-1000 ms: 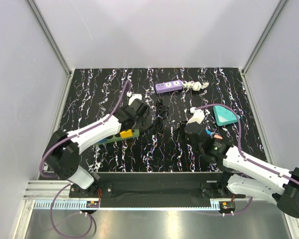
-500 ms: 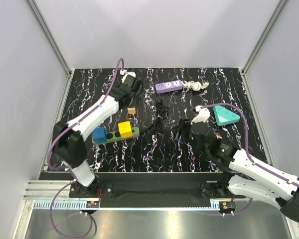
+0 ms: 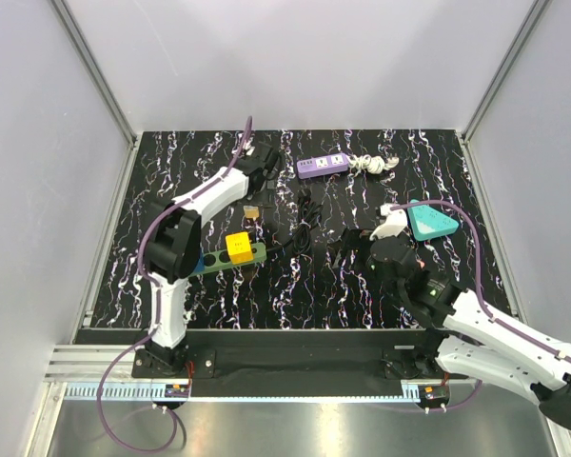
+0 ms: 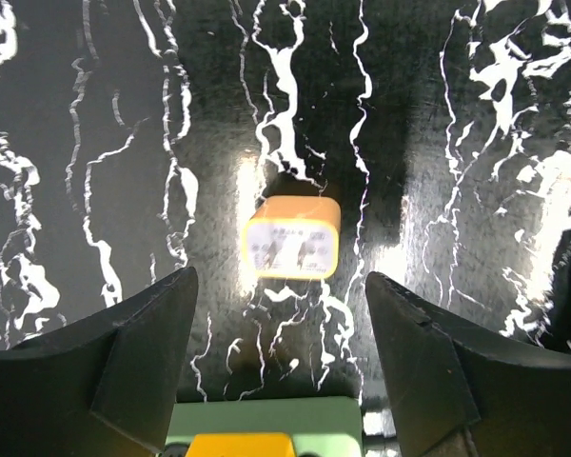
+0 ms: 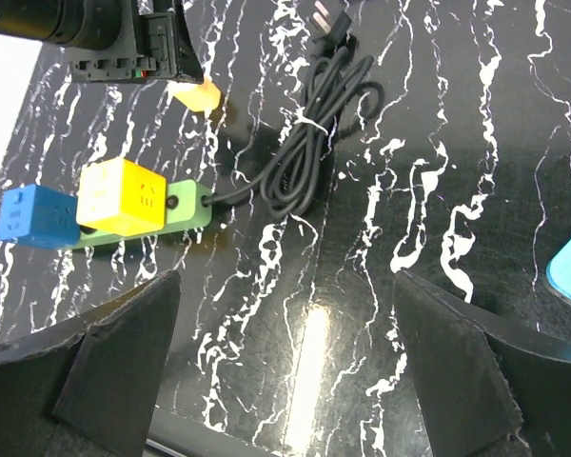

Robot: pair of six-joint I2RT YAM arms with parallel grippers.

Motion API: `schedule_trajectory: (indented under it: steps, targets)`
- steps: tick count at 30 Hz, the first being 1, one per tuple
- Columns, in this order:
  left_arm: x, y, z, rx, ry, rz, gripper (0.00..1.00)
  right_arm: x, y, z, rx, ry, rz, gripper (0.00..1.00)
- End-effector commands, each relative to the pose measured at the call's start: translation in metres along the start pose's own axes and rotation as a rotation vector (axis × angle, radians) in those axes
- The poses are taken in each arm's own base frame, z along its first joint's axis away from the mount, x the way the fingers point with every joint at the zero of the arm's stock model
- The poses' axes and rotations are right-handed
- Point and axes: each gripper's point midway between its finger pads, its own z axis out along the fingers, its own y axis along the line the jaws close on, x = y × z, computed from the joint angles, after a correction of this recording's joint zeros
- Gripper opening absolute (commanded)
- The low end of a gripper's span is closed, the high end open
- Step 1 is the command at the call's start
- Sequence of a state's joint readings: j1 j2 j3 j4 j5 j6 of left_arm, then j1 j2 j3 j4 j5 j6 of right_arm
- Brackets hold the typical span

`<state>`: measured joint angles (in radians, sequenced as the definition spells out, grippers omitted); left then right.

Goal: Insert the plug

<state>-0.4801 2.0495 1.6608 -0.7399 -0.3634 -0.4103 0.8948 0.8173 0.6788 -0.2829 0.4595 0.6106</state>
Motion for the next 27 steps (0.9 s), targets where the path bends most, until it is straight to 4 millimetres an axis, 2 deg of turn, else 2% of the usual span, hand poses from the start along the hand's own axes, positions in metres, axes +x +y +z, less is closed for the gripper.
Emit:
schedule_trajectory:
  steps: [1, 3, 8, 13, 14, 16, 17, 20, 21, 23, 24, 25, 26, 27]
  targets:
    - [-0.015, -0.004, 0.006, 0.012, -0.018, -0.004, 0.75, -0.011, -0.002, -0.002, 0.006, -0.052, 0.003, 1.0]
    - [-0.013, -0.001, 0.017, -0.001, 0.0, -0.009, 0.73, -0.013, -0.002, -0.003, 0.001, -0.058, -0.004, 1.0]
    - [-0.01, 0.004, 0.03, -0.017, 0.021, -0.032, 0.68, -0.015, -0.005, -0.005, 0.006, -0.07, -0.01, 1.0]
    - [-0.007, 0.005, 0.036, -0.017, 0.036, -0.028, 0.57, -0.013, -0.007, -0.005, 0.011, -0.069, -0.009, 1.0]
    - [-0.008, 0.005, 0.034, -0.011, 0.034, -0.028, 0.47, -0.011, -0.007, -0.004, 0.011, -0.066, -0.009, 1.0]
    - [-0.006, 0.003, 0.031, 0.007, 0.038, -0.03, 0.34, -0.01, -0.007, -0.003, 0.013, -0.06, -0.013, 1.0]
    - [-0.006, 0.002, 0.028, 0.018, 0.039, -0.029, 0.22, -0.01, -0.007, -0.003, 0.012, -0.059, -0.017, 1.0]
    - [-0.012, -0.004, 0.006, 0.09, 0.022, -0.027, 0.07, -0.007, -0.001, 0.0, -0.017, -0.043, -0.058, 1.0]
    - [-0.02, -0.005, -0.011, 0.124, -0.007, -0.036, 0.0, -0.003, 0.004, 0.003, -0.045, -0.025, -0.101, 1.0]
    - [-0.02, -0.016, -0.03, 0.224, -0.002, -0.034, 0.0, -0.006, 0.015, 0.005, -0.099, -0.034, -0.133, 1.0]
    - [-0.028, -0.019, -0.053, 0.281, -0.033, -0.042, 0.0, -0.004, 0.02, 0.006, -0.133, -0.024, -0.186, 1.0]
    - [-0.027, -0.024, -0.064, 0.331, -0.035, -0.046, 0.0, -0.007, 0.027, 0.005, -0.165, -0.035, -0.205, 1.0]
    - [-0.024, -0.038, -0.082, 0.443, -0.021, -0.057, 0.0, -0.009, 0.031, 0.005, -0.191, -0.044, -0.226, 1.0]
    - [-0.03, -0.042, -0.112, 0.528, -0.058, -0.069, 0.0, -0.01, 0.036, 0.001, -0.237, -0.055, -0.267, 0.99]
